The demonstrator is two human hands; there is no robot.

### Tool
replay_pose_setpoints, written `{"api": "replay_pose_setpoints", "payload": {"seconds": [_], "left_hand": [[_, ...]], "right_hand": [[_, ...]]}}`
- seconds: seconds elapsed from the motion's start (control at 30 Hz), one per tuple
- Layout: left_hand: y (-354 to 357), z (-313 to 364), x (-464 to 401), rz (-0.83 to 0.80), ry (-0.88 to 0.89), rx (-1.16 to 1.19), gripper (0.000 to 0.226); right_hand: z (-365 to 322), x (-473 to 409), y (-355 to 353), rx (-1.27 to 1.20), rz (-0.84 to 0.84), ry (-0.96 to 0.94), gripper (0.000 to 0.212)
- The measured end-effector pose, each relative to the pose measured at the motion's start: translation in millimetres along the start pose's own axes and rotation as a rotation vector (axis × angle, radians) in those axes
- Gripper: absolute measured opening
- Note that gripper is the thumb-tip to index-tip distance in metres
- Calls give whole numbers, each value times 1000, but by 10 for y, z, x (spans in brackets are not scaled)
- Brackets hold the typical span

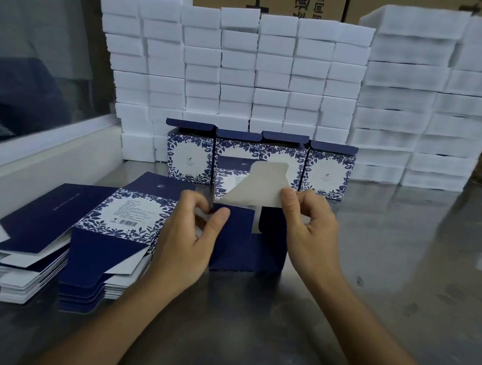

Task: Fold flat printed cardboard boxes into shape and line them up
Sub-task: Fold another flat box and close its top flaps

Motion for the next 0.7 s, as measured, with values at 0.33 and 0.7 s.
{"api": "replay_pose_setpoints", "payload": {"seconds": [0.33, 0.7], "left_hand": [[-39, 195, -42, 4, 190, -168, 33], [148, -87, -14, -286, 83, -238, 62]], "right_hand": [[-1, 7, 6, 14, 20, -14, 48], [28, 8, 20, 13, 31, 8, 43]]}}
Point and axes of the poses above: each hand's wrist, its own x-axis away from the middle knuckle, its own y-axis out of the palm, z = x × y, the point moved 9 cm from there along -x, towards the middle knuckle, and after that the axes turned 2 degrees about y, right-handed, at the moved point
